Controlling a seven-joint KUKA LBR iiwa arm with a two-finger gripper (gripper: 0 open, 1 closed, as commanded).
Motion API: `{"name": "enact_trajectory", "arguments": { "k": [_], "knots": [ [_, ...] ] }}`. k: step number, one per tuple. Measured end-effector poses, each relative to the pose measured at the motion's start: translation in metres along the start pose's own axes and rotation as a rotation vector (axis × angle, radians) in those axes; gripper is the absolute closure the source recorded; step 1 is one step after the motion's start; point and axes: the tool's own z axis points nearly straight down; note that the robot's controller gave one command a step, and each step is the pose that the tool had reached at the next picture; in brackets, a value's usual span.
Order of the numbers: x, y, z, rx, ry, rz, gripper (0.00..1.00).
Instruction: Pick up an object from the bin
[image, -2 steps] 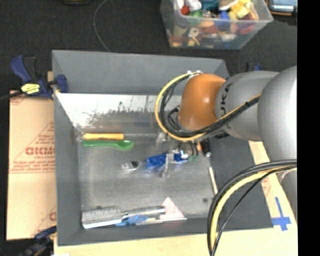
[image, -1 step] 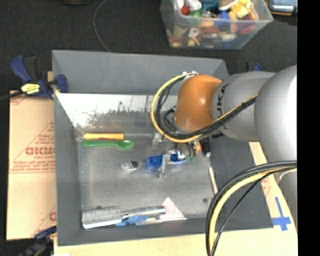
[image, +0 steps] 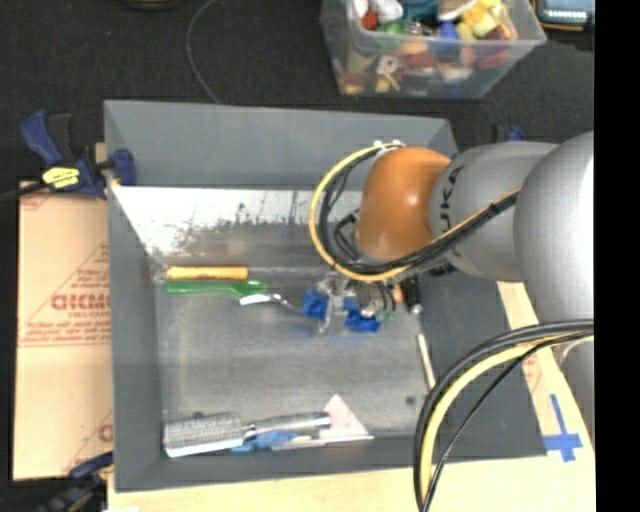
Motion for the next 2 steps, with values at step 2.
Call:
{"name": "enact_trajectory", "arguments": {
  "k": [2],
  "knots": [
    [-0.001, 0.0, -0.013, 0.0, -0.003, 0.001, 1.0]
  ]
}}
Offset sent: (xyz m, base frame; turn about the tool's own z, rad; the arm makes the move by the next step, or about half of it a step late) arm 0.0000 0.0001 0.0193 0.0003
